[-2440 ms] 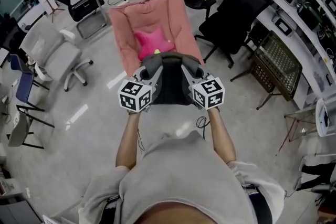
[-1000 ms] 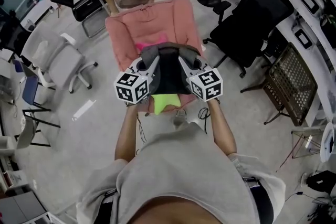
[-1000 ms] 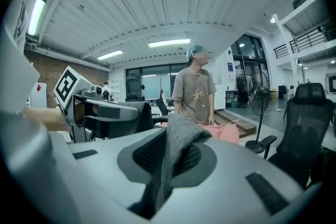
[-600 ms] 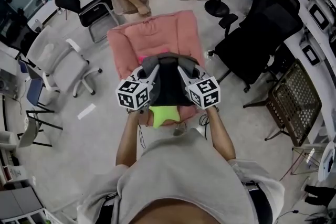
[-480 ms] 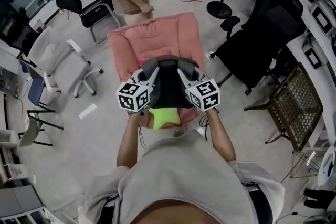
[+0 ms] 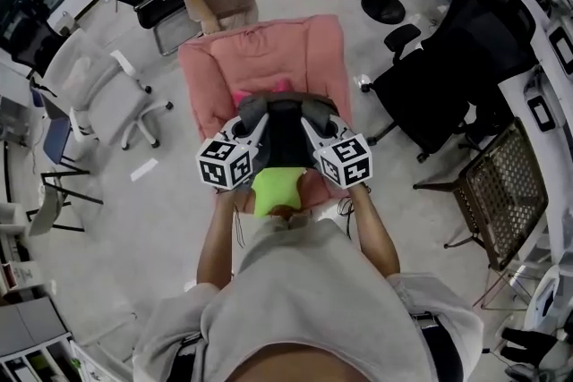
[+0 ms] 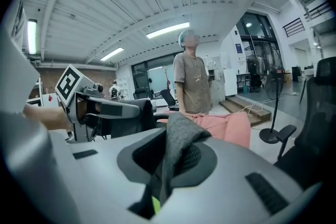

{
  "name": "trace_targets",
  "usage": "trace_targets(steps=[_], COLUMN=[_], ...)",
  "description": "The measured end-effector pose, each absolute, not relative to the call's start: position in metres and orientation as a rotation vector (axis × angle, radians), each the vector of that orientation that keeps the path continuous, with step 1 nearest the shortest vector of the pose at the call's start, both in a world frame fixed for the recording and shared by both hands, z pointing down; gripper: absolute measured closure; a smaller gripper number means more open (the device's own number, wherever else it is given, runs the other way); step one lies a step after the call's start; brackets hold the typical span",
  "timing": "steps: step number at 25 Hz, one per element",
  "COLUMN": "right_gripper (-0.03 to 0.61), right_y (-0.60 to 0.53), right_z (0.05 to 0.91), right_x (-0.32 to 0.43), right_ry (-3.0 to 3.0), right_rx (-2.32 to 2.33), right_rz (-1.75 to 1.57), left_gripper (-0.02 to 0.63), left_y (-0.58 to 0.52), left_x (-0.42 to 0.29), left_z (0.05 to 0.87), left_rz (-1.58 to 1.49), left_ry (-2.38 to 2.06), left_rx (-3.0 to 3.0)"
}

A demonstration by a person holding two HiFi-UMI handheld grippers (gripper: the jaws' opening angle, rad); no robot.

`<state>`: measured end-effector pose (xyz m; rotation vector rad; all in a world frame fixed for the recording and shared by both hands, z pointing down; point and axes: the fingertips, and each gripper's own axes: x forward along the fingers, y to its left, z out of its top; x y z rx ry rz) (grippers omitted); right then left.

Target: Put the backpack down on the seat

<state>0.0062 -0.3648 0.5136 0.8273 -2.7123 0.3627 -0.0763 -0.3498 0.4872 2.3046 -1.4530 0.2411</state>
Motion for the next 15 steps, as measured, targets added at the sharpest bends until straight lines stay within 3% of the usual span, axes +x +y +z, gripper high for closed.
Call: trace_targets(steps=[15], right_gripper=[0.549], right_y=[-0.424], right_z=[0.551], right_x=[-0.017], right_ry=[-2.631], right_rx=[0.849], right_rz=[0.382], left_gripper=[0.581], left_y=[-0.41], left_x=[-0.098], left_z=[0.522], left_rz=[0.23], left_ry=[-1.391], left_rx=[2.306])
